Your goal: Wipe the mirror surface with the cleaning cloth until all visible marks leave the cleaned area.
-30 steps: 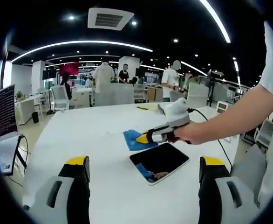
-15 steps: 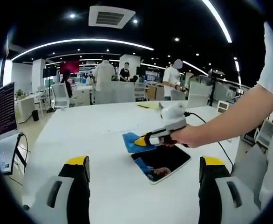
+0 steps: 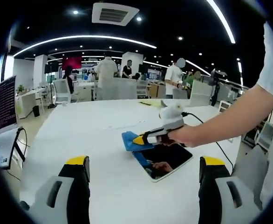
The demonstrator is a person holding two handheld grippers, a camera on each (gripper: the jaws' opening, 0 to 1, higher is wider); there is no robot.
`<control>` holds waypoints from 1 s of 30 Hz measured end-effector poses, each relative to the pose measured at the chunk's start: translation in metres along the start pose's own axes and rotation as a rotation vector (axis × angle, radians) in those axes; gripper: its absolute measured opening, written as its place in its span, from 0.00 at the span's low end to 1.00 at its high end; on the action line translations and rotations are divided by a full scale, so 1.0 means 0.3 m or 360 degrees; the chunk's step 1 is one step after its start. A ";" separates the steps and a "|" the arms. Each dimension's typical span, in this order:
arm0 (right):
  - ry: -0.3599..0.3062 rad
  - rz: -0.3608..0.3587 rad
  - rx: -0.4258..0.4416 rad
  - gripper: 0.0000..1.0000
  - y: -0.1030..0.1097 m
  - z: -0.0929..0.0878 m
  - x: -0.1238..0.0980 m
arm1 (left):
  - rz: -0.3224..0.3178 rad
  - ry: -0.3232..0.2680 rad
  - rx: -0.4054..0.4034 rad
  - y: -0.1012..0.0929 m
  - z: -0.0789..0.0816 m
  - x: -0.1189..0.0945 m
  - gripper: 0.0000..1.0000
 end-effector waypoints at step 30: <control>0.0092 -0.0022 -0.0055 0.03 -0.038 -0.122 0.094 | 0.0020 0.0092 0.0044 0.017 -0.043 0.008 0.98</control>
Point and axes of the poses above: the point that each gripper's makers call its tool centre point, and the gripper's own axes: x roughly forward along the fingers, y roughly to its left, z roughly out of its top, the point moved 5 cm from there along -x, roughly backward along the fingers, and after that the axes turned 12 degrees about z, right-handed, at the moved point
